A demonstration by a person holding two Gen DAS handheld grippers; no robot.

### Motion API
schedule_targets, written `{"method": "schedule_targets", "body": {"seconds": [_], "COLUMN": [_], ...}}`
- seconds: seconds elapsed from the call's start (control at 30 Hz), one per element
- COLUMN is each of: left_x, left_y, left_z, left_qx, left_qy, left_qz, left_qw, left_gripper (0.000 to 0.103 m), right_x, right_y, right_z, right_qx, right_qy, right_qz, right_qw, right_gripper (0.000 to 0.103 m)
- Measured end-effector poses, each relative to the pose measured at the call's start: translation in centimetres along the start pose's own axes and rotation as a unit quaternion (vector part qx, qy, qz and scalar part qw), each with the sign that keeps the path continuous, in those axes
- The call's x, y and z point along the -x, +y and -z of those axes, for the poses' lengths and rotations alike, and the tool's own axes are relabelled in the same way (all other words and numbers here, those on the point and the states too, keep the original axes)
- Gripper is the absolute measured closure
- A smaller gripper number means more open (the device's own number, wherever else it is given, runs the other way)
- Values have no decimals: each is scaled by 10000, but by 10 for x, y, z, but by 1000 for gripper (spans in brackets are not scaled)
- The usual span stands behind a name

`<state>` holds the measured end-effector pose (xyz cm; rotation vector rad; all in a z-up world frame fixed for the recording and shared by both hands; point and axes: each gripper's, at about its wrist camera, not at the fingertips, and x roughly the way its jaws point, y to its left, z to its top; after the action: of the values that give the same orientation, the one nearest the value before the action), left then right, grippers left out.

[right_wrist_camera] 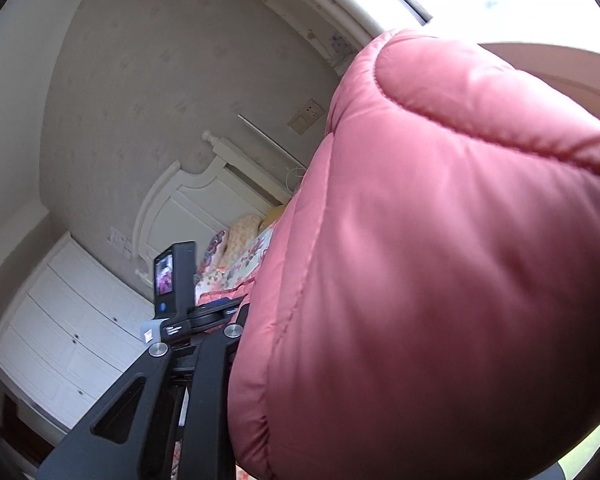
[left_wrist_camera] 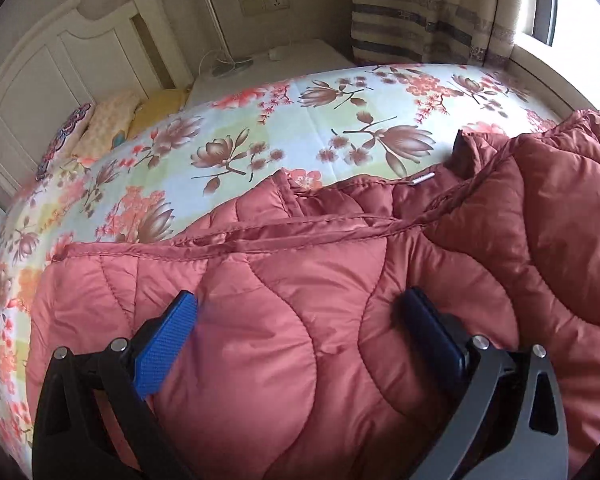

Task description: Fold large clothes

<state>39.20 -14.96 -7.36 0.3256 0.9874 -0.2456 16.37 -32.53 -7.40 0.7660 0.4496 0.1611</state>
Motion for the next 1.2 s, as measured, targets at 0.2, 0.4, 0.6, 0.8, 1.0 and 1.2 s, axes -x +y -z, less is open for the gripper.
{"method": "schedule_targets", "body": {"seconds": [0.2,0.4,0.6,0.8,1.0,1.2], "left_x": [95,86,74,82,153,163], "left_y": [33,-1,-6,14,71,187], "left_z": [36,110,130,140,199,225], "left_qx": [601,-6,105,434,839,1791], "left_qy": [-1152,-880,-1133,-1273,-2211,-2359], "left_qz": [386,490,561,1087,1780,1381], "left_qw": [9908,9949,9919,9849,9552,9451], "left_gripper": [2,2,2,4,4,2], "right_x": [1,-7,-22,-69,-70,-71], "right_y": [60,109,186,237,232,249], "right_z": [8,23,67,96,97,116], "right_qx": [974,1633,3253,3887,3631,3880], "right_qy": [-251,-432,-321,-124,-155,-311], "right_qz": [417,646,999,1127,1321,1809], "right_qw": [9941,9835,9398,9144,9222,9032], "right_gripper": [71,71,71,71,71,70]}}
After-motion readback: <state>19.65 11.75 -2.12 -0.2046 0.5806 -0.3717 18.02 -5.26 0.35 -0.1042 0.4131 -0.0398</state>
